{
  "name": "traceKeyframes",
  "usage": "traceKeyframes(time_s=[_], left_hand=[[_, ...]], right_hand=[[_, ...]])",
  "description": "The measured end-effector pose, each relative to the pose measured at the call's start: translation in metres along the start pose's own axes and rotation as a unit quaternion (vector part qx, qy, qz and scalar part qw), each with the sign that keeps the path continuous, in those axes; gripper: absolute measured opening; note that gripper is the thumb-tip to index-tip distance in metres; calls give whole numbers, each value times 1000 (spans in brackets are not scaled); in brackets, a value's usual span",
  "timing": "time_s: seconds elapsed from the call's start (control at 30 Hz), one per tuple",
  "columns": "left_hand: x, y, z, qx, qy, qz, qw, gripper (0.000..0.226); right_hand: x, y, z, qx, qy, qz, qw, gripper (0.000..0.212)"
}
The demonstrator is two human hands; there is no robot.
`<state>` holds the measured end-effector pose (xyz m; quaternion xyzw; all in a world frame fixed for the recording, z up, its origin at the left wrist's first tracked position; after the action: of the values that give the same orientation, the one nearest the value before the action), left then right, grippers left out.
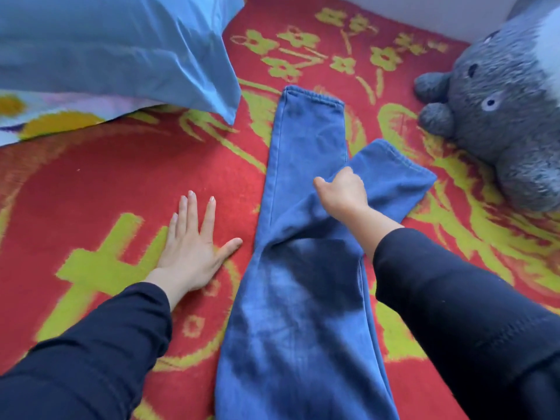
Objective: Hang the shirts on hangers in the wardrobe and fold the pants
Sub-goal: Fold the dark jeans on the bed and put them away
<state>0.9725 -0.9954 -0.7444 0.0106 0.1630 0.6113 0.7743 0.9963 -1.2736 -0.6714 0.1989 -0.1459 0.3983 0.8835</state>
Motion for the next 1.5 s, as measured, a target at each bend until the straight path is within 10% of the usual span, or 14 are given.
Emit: traceKeyframes(time_s=[0.1, 0.3, 0.47, 0.7, 1.17, 1.5], left_hand=[[4, -9, -6, 11, 3, -6, 1000, 101], [6, -13, -5, 34, 27, -23, 999, 93], [6, -13, -7, 66, 30, -19, 997, 93], [5, -11, -6, 83, 12, -17, 996, 93], [-13, 6, -4, 116, 40, 47, 991, 83], [-68, 246, -56, 103, 231, 21, 967, 97]], right_hand=[[-3, -23, -12, -2, 51, -61, 997, 66], [-10, -45, 26, -115, -77, -164, 977, 33], [78, -62, 60, -262, -155, 71, 950, 21], [108, -58, -58, 77, 17, 162, 984, 33], [-66, 143, -46, 132, 257, 260, 921, 65], [-180, 308, -38, 161, 260, 175, 936, 72]])
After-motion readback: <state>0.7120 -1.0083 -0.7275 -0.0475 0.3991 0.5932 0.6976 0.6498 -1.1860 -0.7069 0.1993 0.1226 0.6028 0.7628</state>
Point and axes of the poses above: each hand's wrist, its own y-axis away from the middle knuckle, its own z-axis out of the back of the hand, x = y × z, the point moved 7 cm from there along -y, towards the middle knuckle, and after that the axes turned 4 degrees about -x, right-handed, at the moved point
